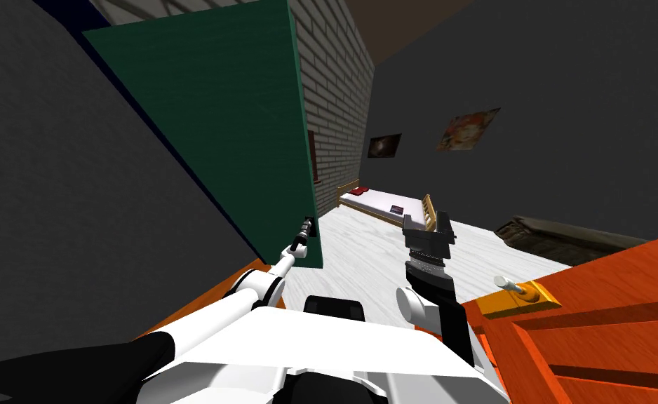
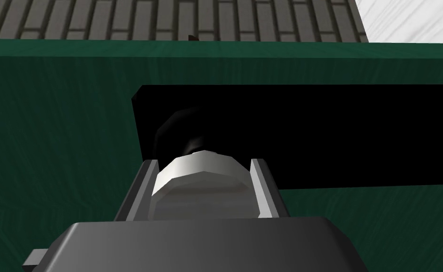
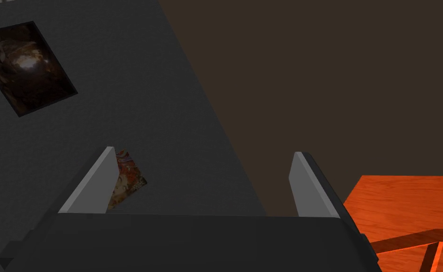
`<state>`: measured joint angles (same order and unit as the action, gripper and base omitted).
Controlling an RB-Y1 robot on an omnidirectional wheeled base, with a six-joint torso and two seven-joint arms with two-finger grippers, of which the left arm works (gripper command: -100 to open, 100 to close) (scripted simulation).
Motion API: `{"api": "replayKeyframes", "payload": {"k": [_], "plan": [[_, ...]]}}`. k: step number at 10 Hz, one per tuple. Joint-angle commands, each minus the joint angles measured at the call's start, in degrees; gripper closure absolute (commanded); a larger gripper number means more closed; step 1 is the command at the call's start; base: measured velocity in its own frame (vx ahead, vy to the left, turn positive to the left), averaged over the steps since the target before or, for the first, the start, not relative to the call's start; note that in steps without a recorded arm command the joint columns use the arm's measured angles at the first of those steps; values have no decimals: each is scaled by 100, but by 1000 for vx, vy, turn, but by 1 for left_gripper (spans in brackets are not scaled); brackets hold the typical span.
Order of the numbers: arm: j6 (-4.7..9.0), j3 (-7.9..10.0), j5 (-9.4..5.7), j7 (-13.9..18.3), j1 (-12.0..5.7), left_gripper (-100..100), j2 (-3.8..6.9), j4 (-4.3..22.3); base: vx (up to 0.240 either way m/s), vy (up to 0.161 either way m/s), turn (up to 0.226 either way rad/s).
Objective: Push the door open
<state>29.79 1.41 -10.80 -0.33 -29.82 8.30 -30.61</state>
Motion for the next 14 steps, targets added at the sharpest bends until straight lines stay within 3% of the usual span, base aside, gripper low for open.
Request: {"api": "replayKeyframes", "payload": {"k": [1, 7, 14], "plan": [[39, 146, -44, -55, -68, 100, 79, 65, 164, -122, 66], [37, 472, -138, -176, -54, 100, 188, 103, 170, -133, 67], [51, 607, -199, -227, -19, 100, 275, 131, 110, -48, 32]]}}
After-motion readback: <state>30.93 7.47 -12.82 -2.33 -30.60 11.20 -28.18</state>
